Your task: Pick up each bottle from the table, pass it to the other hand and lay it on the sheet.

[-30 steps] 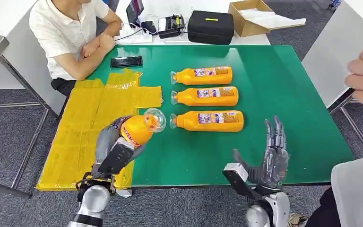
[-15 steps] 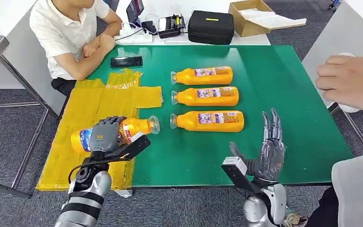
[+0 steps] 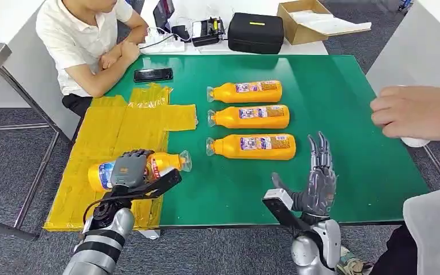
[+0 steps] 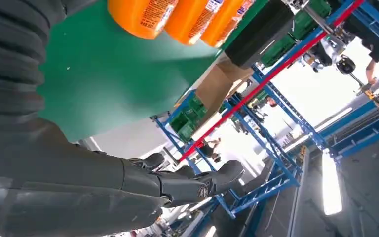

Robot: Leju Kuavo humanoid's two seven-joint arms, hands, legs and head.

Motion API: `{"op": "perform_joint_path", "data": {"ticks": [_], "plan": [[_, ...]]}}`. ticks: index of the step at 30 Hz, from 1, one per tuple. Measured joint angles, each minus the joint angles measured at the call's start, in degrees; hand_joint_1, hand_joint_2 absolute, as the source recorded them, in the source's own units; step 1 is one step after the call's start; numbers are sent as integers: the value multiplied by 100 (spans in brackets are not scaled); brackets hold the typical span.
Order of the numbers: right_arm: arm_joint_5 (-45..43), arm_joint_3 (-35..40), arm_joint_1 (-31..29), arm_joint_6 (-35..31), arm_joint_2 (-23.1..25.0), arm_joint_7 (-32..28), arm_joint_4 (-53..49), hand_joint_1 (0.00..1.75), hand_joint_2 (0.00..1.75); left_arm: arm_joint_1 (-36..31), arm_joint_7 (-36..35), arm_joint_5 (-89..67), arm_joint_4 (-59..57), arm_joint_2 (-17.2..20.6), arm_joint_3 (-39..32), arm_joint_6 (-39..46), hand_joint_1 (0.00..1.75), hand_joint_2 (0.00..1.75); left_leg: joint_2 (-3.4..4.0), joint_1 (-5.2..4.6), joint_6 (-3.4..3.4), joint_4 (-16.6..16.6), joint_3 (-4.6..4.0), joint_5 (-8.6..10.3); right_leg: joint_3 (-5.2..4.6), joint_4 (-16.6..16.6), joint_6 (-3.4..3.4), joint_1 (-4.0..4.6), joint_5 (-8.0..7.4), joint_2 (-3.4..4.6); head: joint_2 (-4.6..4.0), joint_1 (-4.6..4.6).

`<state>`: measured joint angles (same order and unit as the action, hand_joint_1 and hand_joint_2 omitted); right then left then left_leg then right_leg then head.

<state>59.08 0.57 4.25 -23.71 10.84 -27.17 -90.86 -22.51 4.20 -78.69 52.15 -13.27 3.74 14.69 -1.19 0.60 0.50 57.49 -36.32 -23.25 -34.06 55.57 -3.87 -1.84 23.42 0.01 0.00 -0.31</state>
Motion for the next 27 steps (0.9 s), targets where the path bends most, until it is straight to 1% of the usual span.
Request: {"op": "perform_joint_path", "data": {"ticks": [1,2,3,4,5,6,9,10,11,12,14,16,17,19,22,23,27], "plan": [[-18,7,-3,-4,-4,-11,15,0,175,-18,-26,-44,-50,2,-2,0,175,175,0,0,0,0,0,0,0,0,0,0,0,0,0,0],[-44,20,-4,-9,-7,-17,31,0,175,-42,-57,-92,-118,7,-4,-4,164,175,0,0,0,0,0,0,0,0,0,0,0,0,0,0],[-66,28,-7,-9,-7,-24,48,0,175,-74,-85,-125,-190,11,-7,-26,143,175,0,0,0,0,0,0,0,0,0,0,0,0,0,0],[-77,35,-14,-9,-7,-31,66,0,175,-112,-107,-181,-292,18,-9,-53,143,175,0,0,0,0,0,0,0,0,0,0,0,0,0,0],[-83,37,-27,-9,-7,-35,92,0,175,-155,-136,-230,-389,24,-11,-72,93,175,0,0,0,0,0,0,0,0,0,0,0,0,0,0],[-83,39,-38,-9,-7,-42,116,0,175,-192,-162,-251,-486,26,-15,-96,24,175,0,0,0,0,0,0,0,0,0,0,0,0,0,0],[-107,52,-63,-11,-11,-74,195,0,175,-347,-273,-407,-772,31,-37,-120,24,175,-1,0,0,0,2,0,5,0,0,0,0,-1,0,0],[-127,61,-69,-11,-11,-85,218,0,175,-408,-306,-437,-873,31,-48,-168,17,175,-2,0,0,0,4,0,8,0,0,0,0,-2,0,0],[-142,66,-76,-11,-11,-92,240,0,175,-470,-319,-465,-966,37,-68,-184,17,175,-3,0,0,0,6,0,10,0,0,0,0,-2,0,0],[-153,68,-87,-13,-11,-96,264,0,175,-524,-321,-474,-1077,42,-96,-190,10,175,-3,0,0,-1,9,0,12,0,0,0,0,-2,0,0],[-170,70,-99,-11,-13,-109,295,0,175,-590,-337,-524,-1196,44,-111,-247,12,175,-2,0,0,-2,14,0,17,0,0,0,0,-2,0,0],[-210,70,-104,2,-13,-131,326,0,175,-674,-376,-553,-1333,46,-142,-378,2,175,-4,0,0,-3,23,1,28,0,1,1,0,-3,0,0],[-245,70,-117,26,-13,-146,352,0,175,-737,-415,-590,-1434,52,-151,-490,7,175,-5,0,0,-3,31,1,39,0,1,0,1,-4,0,0],[-330,70,-171,42,-13,-210,428,0,175,-890,-459,-629,-1658,76,-199,-649,3,175,-7,0,0,-5,51,0,63,-1,2,0,3,-5,0,0],[-402,70,-281,42,-15,-280,564,0,175,-1062,-490,-642,-1973,125,-306,-708,5,175,-6,-1,-4,-6,88,-6,96,-2,3,0,5,-4,0,0],[-411,68,-305,42,-17,-293,595,0,175,-1105,-496,-645,-2063,138,-336,-710,0,175,-6,-1,-4,-6,96,-6,101,-2,3,1,5,-4,0,0],[-463,68,-385,44,-26,-326,752,0,175,-1228,-468,-710,-2312,177,-426,-817,0,175,-5,0,-5,-7,113,-5,118,-2,4,3,4,-3,0,0]]}}
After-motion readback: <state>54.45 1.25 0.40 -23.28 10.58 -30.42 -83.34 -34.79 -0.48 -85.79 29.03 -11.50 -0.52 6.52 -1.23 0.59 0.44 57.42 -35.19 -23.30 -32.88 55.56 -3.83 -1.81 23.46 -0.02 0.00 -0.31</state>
